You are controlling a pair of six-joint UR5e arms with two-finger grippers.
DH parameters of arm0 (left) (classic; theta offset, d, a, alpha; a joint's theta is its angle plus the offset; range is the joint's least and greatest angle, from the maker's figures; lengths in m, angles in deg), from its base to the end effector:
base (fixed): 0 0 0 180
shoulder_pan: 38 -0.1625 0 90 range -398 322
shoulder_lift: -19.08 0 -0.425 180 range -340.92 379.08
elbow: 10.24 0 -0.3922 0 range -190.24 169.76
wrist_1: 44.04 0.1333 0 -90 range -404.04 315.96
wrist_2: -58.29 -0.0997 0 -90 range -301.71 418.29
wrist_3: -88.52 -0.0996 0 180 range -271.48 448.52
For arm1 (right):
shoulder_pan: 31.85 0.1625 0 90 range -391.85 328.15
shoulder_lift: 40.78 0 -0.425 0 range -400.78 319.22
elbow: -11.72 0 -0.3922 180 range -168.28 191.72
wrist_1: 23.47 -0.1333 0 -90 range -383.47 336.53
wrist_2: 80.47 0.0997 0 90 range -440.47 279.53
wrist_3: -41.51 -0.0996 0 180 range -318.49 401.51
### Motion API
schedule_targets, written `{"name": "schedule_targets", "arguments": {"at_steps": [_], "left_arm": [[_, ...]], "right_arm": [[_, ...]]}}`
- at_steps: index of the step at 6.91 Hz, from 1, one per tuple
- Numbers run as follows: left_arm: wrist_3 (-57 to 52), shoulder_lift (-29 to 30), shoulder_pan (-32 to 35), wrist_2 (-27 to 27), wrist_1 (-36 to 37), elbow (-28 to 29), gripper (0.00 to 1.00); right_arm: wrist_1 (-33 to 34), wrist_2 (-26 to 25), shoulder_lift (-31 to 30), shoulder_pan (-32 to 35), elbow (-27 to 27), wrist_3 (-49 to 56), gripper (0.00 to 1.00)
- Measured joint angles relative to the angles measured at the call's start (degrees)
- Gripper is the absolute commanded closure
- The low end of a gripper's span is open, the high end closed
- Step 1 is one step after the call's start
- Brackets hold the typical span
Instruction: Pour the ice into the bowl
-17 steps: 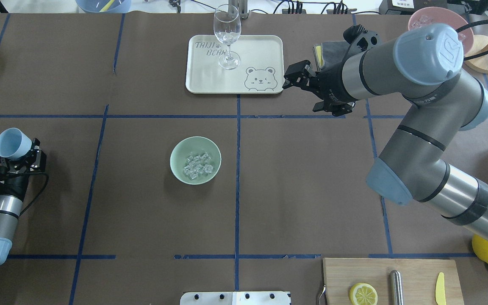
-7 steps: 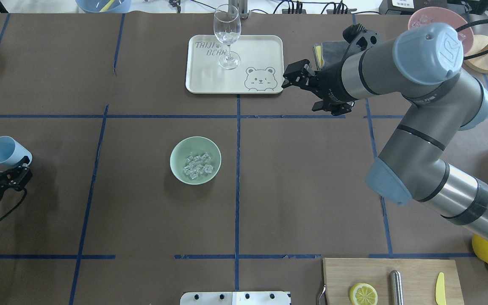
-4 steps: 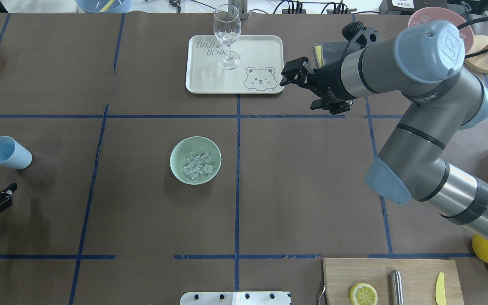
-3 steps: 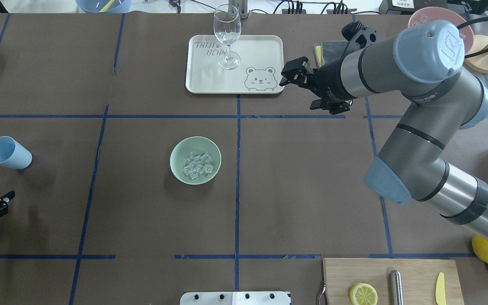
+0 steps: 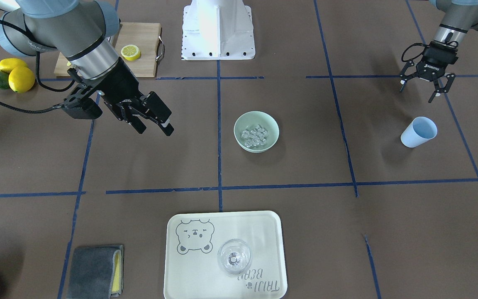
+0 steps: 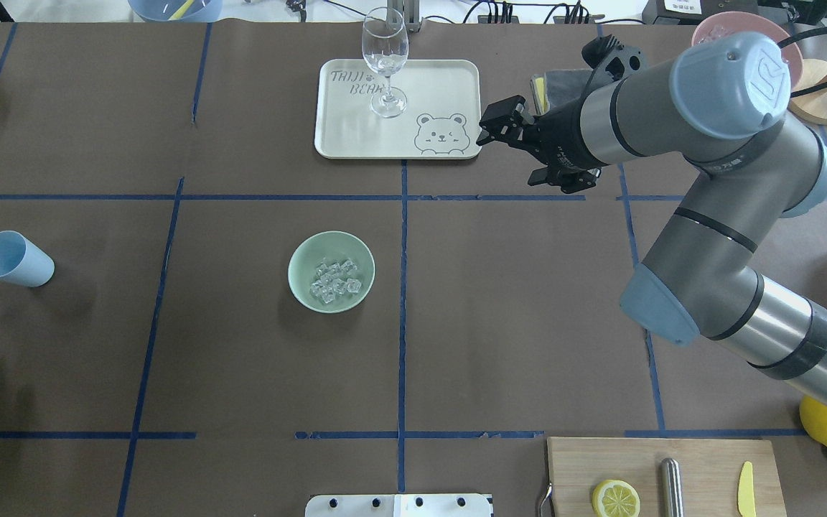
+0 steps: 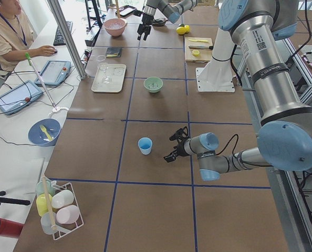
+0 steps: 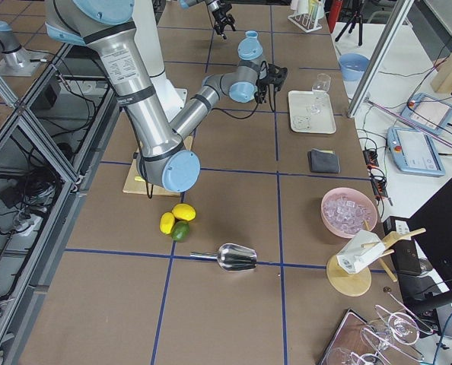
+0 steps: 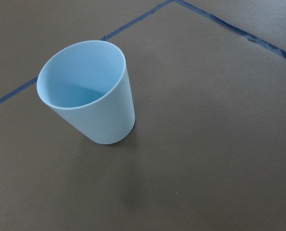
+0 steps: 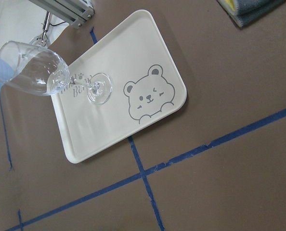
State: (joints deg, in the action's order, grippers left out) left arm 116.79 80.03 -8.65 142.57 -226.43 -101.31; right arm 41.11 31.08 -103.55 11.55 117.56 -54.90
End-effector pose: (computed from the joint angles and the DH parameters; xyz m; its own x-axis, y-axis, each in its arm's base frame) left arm 0.1673 -0.2584 0.6709 0.6769 0.6248 -0.3893 -0.0635 0.5764 0.8147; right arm -0.3722 -0.4851 0.2138 0.2211 0.3520 0.9095 -0.4181 0.8768 -0.2377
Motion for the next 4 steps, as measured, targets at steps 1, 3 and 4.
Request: {"name": "schedule_targets", "arguments": {"at_steps": [1,3,4], "left_arm": [[-7.92,0.37,9.57,7.19,0.62,0.24,0.0],[-15.63,5.42,27.07,21.31,9.84,0.51,0.0],[-16.34,10.11,33.9,28.28,18.12,0.51,0.0]], "right_arm": [[0.01,-0.18,0.0,-1.33,-0.1,-0.07,0.0],[0.02,-3.6,1.68,-7.24,-2.14,-0.31,0.0],[-0.02,-7.11,4.43,-10.84,-5.54,-0.41,0.0]]}}
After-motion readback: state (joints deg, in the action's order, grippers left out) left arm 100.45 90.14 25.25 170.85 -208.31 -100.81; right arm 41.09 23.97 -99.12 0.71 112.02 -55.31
